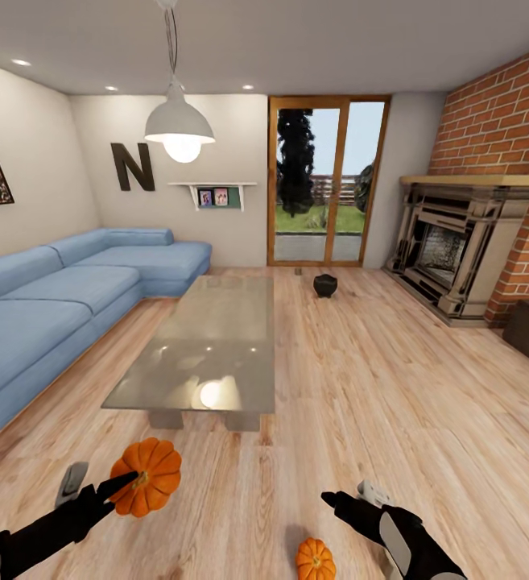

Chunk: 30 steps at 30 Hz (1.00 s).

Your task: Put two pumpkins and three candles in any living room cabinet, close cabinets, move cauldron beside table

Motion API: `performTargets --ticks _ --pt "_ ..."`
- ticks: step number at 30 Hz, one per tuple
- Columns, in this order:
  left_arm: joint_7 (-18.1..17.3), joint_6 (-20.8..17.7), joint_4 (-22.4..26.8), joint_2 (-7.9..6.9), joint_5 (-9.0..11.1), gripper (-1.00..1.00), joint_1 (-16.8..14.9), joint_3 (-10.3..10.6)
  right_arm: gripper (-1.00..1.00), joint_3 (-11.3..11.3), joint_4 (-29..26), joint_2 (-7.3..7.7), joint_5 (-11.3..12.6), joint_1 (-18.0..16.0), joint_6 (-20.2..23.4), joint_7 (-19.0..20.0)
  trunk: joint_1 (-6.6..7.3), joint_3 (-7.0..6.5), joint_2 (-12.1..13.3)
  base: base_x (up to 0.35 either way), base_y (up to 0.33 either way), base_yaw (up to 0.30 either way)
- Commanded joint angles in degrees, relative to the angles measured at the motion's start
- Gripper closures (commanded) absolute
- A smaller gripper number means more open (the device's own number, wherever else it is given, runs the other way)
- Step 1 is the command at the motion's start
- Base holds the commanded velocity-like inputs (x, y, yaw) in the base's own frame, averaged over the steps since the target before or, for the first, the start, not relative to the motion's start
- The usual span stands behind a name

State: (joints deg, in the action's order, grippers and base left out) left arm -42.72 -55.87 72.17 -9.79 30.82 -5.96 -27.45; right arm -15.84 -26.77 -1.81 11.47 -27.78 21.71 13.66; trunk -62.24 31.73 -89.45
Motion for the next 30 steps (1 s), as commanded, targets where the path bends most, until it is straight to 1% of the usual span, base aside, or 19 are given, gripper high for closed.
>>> performTargets --ticks 1,4,7,8,11,14,21,24,30 --pt "-0.2 0.0 -0.1 0.03 -0.2 1.00 -0.1 -0.1 -1.00 -0.4 -0.2 -0.04 0.2 0.0 0.7 0.2 -0.22 0.24 -0.4 0.000 0.000 0.000" --pt "0.0 2.1 -0.3 0.06 -0.3 1.00 -0.1 0.0 -1.00 -0.4 -0.8 0.37 0.1 -0.1 4.2 0.1 -0.88 0.78 -1.7 0.000 0.000 0.000" --pt "0.0 2.9 -0.4 0.25 -0.3 1.00 0.0 0.1 -1.00 -0.4 -1.6 0.46 0.1 -0.1 5.7 0.0 -1.54 1.32 -2.9 0.000 0.000 0.000" --pt "0.1 3.1 -0.4 0.72 -0.4 1.00 0.0 0.1 -1.00 -0.4 -1.8 0.52 0.1 -0.1 6.0 -0.2 -1.76 1.50 -3.3 0.000 0.000 0.000" --pt "0.1 3.4 -0.5 1.65 -0.6 1.00 -0.1 0.1 -1.00 -0.4 -2.0 0.56 0.1 -0.1 6.4 -0.4 -2.42 2.04 -4.5 0.000 0.000 0.000" --pt "0.1 3.5 -0.6 1.99 -0.7 1.00 -0.1 0.1 -1.00 -0.4 -2.1 0.40 0.0 -0.1 6.4 -0.5 -3.08 2.58 -5.7 0.000 0.000 0.000" --pt "0.3 4.6 -0.7 2.14 -0.8 1.00 -0.1 0.1 -1.00 -0.4 -2.3 0.29 0.0 -0.1 6.4 -1.5 -4.62 3.83 -8.5 0.000 0.000 0.000" --pt "0.3 4.6 -0.7 2.15 -0.8 1.00 -0.1 0.1 -1.00 -0.3 -2.3 0.31 0.0 -0.1 6.4 -1.6 -5.27 4.37 -9.7 0.000 0.000 0.000" --pt "0.4 6.0 -0.7 2.15 -0.8 1.00 -0.1 0.1 -1.00 -0.3 -2.2 0.31 0.0 -0.1 6.3 -1.6 -6.59 5.45 -12.1 0.000 0.000 0.000"
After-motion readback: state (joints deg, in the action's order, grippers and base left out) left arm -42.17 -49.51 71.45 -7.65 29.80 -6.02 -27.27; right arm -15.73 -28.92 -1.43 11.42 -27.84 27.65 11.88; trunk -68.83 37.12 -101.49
